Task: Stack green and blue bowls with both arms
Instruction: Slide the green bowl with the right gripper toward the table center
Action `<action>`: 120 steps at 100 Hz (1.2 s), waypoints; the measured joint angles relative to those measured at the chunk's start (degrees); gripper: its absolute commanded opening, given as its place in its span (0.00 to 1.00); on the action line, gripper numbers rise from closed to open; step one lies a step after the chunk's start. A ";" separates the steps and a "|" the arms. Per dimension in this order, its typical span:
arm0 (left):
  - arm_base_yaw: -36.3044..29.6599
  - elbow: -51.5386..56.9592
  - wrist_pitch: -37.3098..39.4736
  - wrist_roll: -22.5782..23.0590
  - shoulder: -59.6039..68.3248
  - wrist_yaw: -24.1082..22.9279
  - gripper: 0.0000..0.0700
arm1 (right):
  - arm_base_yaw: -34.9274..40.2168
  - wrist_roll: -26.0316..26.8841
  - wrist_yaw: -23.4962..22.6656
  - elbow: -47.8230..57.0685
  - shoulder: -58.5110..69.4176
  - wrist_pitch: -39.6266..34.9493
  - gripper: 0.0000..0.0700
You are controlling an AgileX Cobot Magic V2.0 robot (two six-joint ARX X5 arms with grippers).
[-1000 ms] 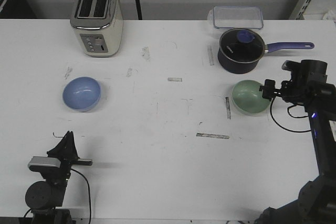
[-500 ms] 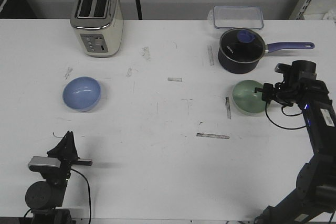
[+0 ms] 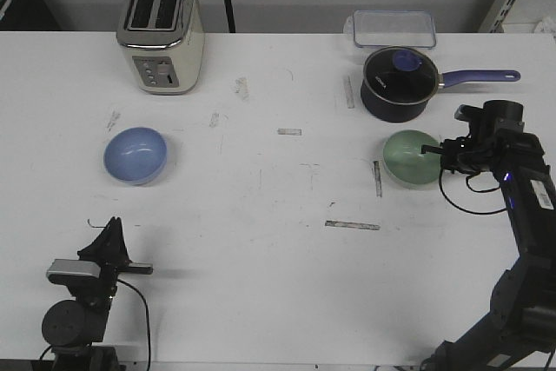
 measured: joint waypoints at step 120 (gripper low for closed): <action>0.00 0.00 0.00 0.00 0.00 0.00 0.00 | 38.80 23.37 0.07 1.03 -0.74 4.72 0.01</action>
